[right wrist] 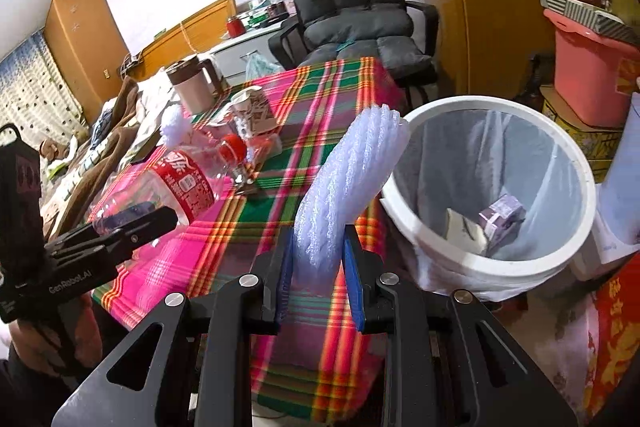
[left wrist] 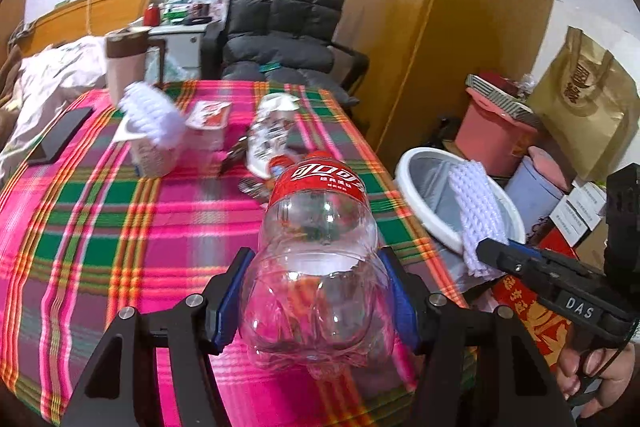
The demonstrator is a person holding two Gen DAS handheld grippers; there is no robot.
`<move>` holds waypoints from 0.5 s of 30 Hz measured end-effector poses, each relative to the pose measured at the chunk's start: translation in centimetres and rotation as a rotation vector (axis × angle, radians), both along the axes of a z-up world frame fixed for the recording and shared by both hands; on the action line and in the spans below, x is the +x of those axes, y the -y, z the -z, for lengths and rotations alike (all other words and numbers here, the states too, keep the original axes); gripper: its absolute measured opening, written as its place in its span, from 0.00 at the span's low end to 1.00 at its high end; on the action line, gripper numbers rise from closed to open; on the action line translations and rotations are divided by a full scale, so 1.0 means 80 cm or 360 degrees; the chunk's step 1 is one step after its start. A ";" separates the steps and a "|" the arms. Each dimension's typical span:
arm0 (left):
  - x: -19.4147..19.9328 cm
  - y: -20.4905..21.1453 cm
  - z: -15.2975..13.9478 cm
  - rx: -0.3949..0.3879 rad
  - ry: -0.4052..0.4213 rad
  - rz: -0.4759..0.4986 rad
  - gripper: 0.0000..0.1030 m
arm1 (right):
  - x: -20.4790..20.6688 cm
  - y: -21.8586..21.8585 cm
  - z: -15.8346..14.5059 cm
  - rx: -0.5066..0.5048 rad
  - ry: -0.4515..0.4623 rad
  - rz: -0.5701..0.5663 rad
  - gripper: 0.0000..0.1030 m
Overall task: Collect trash
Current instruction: 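Release the foam sleeve and bottle into the wastebasket with both grippers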
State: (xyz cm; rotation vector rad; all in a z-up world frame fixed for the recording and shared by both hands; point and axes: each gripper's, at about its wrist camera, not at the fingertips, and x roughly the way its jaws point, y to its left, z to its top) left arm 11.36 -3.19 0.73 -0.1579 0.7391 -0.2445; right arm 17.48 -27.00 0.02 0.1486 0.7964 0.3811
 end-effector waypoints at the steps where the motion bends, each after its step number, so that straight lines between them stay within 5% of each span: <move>1: 0.003 0.007 -0.002 0.0001 0.0008 0.0021 0.60 | 0.000 0.004 0.000 0.0001 0.0001 0.0012 0.26; 15: 0.047 0.108 -0.009 0.0009 0.0032 0.0330 0.60 | 0.005 0.064 0.000 -0.0040 -0.0019 0.0200 0.26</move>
